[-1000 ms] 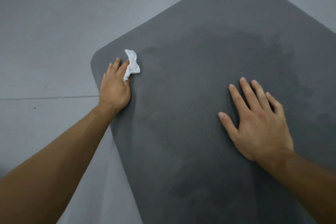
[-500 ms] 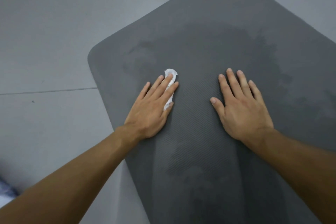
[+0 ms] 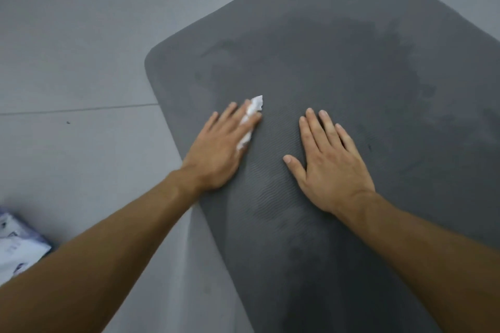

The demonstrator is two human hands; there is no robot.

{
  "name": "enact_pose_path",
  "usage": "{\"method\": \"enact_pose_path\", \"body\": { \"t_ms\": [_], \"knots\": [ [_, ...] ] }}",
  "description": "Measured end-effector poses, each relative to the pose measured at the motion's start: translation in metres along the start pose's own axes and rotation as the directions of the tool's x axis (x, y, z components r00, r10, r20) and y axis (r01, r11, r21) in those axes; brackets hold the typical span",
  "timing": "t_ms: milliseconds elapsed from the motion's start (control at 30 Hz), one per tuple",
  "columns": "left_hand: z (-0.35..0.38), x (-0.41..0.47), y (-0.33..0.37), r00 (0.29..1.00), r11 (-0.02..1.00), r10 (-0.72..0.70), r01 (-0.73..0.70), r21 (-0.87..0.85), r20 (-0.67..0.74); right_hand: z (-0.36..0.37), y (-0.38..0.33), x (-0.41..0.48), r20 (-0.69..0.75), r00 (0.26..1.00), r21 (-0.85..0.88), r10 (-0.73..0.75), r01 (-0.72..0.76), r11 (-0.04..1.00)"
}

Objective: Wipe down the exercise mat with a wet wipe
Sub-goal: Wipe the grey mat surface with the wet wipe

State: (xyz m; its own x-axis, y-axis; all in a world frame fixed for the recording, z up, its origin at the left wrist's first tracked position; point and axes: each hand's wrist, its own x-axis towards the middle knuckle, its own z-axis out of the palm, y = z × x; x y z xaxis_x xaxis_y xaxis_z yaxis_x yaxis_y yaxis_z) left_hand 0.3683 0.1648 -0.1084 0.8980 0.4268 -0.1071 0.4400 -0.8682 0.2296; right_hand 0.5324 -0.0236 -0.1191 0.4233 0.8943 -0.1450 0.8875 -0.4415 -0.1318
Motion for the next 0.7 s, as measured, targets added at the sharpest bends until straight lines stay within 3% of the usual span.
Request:
{"method": "enact_pose_path", "body": {
  "t_ms": [67,267,400,467,700],
  "knots": [
    [0.009,-0.016,0.021,0.996,0.995,0.084,-0.085,0.058,0.029,0.001,0.0,0.0,0.003,1.0,-0.003,-0.005,0.005,1.0],
    [0.012,-0.028,0.028,0.992,0.986,0.124,-0.126,0.11,0.026,-0.001,-0.004,-0.017,0.016,0.999,-0.001,-0.041,0.041,0.999],
    [0.009,-0.033,0.012,0.967,0.968,-0.247,0.243,-0.068,-0.056,0.001,-0.004,-0.04,0.037,0.996,0.024,-0.076,0.075,0.997],
    [0.01,-0.038,0.014,0.949,0.949,-0.308,0.302,-0.086,-0.062,0.003,-0.003,-0.048,0.044,0.996,0.029,-0.083,0.082,0.996],
    [0.025,-0.081,0.058,1.0,0.999,0.002,-0.004,0.046,0.027,0.007,0.0,-0.079,0.046,0.993,0.031,-0.104,0.103,0.994]
  ]
}}
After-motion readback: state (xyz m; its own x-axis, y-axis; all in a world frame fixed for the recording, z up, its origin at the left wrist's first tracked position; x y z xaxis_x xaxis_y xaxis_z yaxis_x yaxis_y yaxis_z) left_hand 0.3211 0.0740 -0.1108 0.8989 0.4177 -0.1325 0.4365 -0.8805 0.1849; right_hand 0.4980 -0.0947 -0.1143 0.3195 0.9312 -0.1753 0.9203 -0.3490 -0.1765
